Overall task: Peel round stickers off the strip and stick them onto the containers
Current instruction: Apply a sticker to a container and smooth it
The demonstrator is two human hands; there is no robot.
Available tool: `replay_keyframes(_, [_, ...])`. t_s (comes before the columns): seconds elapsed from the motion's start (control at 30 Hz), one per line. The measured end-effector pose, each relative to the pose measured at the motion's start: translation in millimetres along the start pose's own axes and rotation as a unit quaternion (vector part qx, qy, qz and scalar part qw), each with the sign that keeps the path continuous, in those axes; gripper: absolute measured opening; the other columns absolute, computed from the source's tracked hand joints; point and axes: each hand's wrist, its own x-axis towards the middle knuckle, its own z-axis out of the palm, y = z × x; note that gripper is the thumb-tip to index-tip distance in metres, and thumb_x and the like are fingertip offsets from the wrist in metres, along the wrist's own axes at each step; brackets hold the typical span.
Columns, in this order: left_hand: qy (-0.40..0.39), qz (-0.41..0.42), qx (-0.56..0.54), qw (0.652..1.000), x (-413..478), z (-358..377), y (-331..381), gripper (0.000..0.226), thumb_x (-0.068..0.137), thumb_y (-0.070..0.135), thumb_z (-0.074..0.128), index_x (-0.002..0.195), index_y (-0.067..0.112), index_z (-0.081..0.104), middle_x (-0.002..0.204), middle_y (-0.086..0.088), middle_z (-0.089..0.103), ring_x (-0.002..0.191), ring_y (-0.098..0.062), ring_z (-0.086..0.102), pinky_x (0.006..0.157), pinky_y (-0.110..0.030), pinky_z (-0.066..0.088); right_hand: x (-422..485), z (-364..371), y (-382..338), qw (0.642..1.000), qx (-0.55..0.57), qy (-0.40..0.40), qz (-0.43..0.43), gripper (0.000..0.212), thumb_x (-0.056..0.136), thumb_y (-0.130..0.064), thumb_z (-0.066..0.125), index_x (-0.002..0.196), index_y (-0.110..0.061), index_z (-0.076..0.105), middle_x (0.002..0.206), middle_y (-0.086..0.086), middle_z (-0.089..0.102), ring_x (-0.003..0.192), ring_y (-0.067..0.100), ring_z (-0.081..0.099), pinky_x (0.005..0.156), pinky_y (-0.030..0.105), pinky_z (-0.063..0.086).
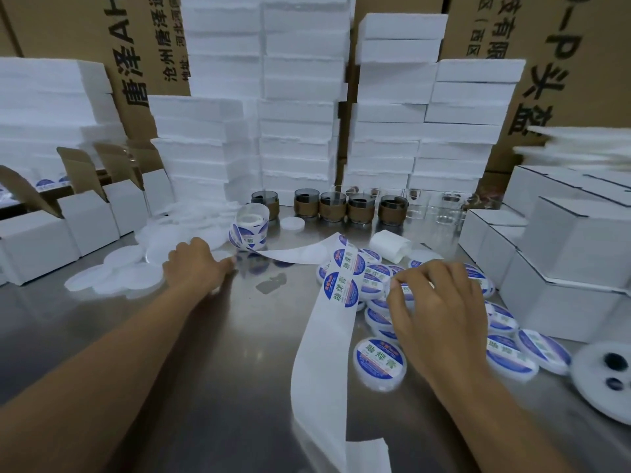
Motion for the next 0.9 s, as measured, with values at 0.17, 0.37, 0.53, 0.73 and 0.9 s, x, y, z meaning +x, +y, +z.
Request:
replay_keyframes(0.17, [-0.074, 0.012, -0.158, 0.985, -22, -13, 1, 0.054, 0.070, 0.030, 0.082, 0.112, 0.005, 0.060, 0.110, -0.015, 0.060, 0.086, -0.027, 0.059, 0.069, -0.030, 0.047, 1, -1, -2, 1.000, -0.004, -0.027, 0.011, 0.011, 0.077, -0.009, 0.069, 0.083, -0.001, 0.069, 0.081, 0.016, 0.065, 0.078, 0.035, 0.058, 0.068, 0.043, 0.047])
replay_keyframes(0.37, [-0.123, 0.128, -0.313, 0.933, -70, -22, 16, 0.029, 0.084, 0.011, 0.068, 0.111, 0.007, 0.060, 0.106, -0.011, 0.060, 0.085, -0.020, 0.056, 0.070, -0.028, 0.047, 1, -7, -9, 0.999, 0.027, -0.028, 0.011, 0.010, 0.079, -0.009, 0.067, 0.084, -0.001, 0.070, 0.083, 0.016, 0.066, 0.081, 0.035, 0.058, 0.071, 0.045, 0.047])
replay_keyframes(0.53, [-0.165, 0.175, -0.485, 0.841, -115, -40, 55, 0.017, 0.088, 0.015, 0.064, 0.100, 0.027, 0.062, 0.102, 0.000, 0.061, 0.084, -0.015, 0.057, 0.057, -0.020, 0.045, 2, -12, -27, 0.958, 0.248, -0.099, 0.108, 0.019, 0.088, -0.023, 0.058, 0.106, -0.019, 0.062, 0.085, -0.006, 0.062, 0.092, 0.017, 0.053, 0.079, 0.031, 0.040])
replay_keyframes(0.73, [-0.238, 0.195, -0.599, 0.739, -145, -46, 89, 0.020, 0.089, 0.010, 0.060, 0.102, 0.024, 0.064, 0.096, 0.001, 0.064, 0.082, -0.013, 0.061, 0.060, -0.019, 0.049, 6, -14, -42, 0.805, 0.517, -0.169, 0.235, 0.010, 0.088, -0.030, 0.058, 0.098, -0.032, 0.059, 0.075, -0.011, 0.069, 0.074, -0.005, 0.062, 0.060, 0.009, 0.044])
replay_keyframes(0.9, [-0.268, 0.190, -0.640, 0.694, -142, -39, 87, 0.026, 0.086, 0.005, 0.060, 0.095, 0.027, 0.070, 0.078, 0.003, 0.065, 0.071, -0.015, 0.061, 0.059, -0.024, 0.050, 9, -15, -40, 0.736, 0.605, -0.178, 0.246, 0.012, 0.089, -0.019, 0.057, 0.083, -0.023, 0.067, 0.064, -0.011, 0.070, 0.064, -0.003, 0.064, 0.058, 0.002, 0.042])
